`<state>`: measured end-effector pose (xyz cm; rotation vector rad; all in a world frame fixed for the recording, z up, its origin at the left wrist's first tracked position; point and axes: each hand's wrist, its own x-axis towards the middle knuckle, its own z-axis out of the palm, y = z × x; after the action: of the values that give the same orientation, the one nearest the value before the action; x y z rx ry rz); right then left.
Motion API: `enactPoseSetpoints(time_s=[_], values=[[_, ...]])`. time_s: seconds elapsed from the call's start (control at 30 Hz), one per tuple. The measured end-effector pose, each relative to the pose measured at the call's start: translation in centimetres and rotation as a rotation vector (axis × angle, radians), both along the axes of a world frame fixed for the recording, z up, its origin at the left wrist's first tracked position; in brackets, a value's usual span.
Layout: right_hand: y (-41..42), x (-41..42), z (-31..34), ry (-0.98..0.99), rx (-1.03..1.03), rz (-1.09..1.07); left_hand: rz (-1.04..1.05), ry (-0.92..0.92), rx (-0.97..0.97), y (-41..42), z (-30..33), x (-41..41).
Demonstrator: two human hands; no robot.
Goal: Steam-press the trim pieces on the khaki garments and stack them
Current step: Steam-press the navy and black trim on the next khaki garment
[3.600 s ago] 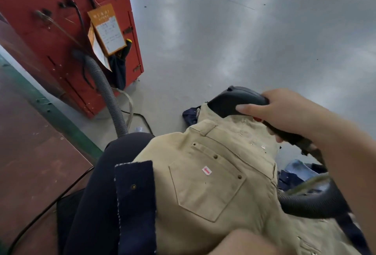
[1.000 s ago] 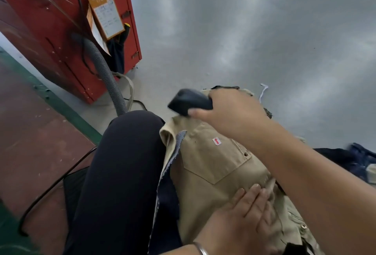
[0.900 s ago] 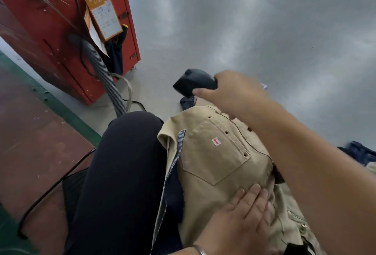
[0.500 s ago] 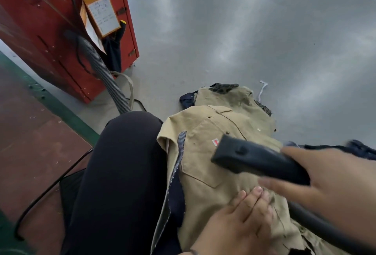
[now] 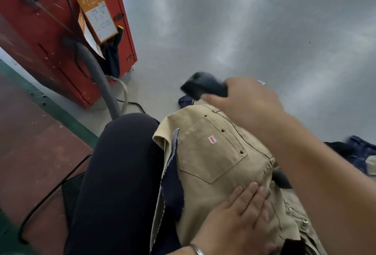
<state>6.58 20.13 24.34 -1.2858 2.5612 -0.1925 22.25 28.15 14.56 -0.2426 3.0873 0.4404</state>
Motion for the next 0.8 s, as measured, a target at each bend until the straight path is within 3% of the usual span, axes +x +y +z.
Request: enactPoseSetpoints(time_s=[0.17,0.33,0.5,0.6,0.8], values=[[5.6,-2.0,3.1,-0.132,-0.099,0.005,-0.027,0.001,0.011,-0.2,0.2,0.2],[12.9,0.3,3.1,0.017,0.158,0.084,-0.005,0.098,0.035,-0.1,-0.2,-0.1],[11.2,2.7,2.4,0.148,0.415,0.084,-0.034,0.16,-0.063,0.1,-0.8,-0.1],[7.7,2.9,1.4,0.168,0.306,0.091,-0.064,0.164,-0.046,0.1,-1.1,-0.1],[2.2,-0.4,0.1,-0.047,-0.019,-0.113,-0.087,0.056,-0.128,-0.1,0.3,0.5]])
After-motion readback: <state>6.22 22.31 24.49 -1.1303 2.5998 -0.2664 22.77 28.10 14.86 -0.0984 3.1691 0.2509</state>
